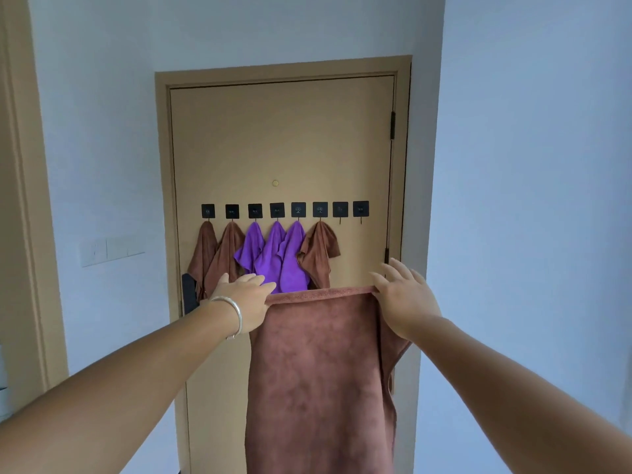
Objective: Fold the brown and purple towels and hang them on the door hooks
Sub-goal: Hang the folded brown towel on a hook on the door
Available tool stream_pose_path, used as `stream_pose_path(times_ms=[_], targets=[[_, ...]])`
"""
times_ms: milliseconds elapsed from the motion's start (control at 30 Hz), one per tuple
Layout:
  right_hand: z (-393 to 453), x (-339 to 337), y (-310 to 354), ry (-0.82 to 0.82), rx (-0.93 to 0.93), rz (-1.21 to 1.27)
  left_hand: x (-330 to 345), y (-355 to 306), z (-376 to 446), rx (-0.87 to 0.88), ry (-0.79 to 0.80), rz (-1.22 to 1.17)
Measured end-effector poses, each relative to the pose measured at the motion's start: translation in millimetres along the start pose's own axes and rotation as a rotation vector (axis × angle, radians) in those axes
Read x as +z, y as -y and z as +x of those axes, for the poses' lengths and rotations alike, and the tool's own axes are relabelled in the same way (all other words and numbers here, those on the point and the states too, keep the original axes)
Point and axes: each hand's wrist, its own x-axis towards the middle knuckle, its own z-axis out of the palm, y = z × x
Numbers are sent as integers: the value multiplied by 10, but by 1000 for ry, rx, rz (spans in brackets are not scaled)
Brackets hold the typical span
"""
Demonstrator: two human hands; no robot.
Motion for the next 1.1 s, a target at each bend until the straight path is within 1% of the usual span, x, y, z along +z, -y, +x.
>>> stream_pose_path(times_ms=[200, 333, 467, 600, 700, 833, 967, 1000, 1067, 1100], targets=[[796, 556, -294, -9, -23, 23, 139, 5, 832, -36, -27, 1], [1208, 960, -403, 32, -7, 16, 345, 39, 1321, -10, -28, -27], [1708, 1325, -496, 48, 4, 3, 608, 129, 1997, -1, -35, -87], [2289, 1739, -615, 34, 58, -17, 851, 235, 2791, 66, -83, -111], [2765, 1989, -694, 47, 114, -25, 984, 316, 3376, 134, -127, -183], [3404, 2170, -802, 9, 177, -28, 1080, 458, 4182, 276, -250, -313], [3921, 2301, -909, -97, 255, 43, 1059, 449, 4785, 390, -405, -388], [4028, 2327, -934, -118, 277, 92, 1066, 428, 4899, 447, -486, -379], [4220, 2392, -1006, -168, 313, 179, 1098, 392, 5107, 596, -698, -287], [4298, 2419, -1042, -190, 325, 198, 1113, 388, 5210, 649, -760, -236]])
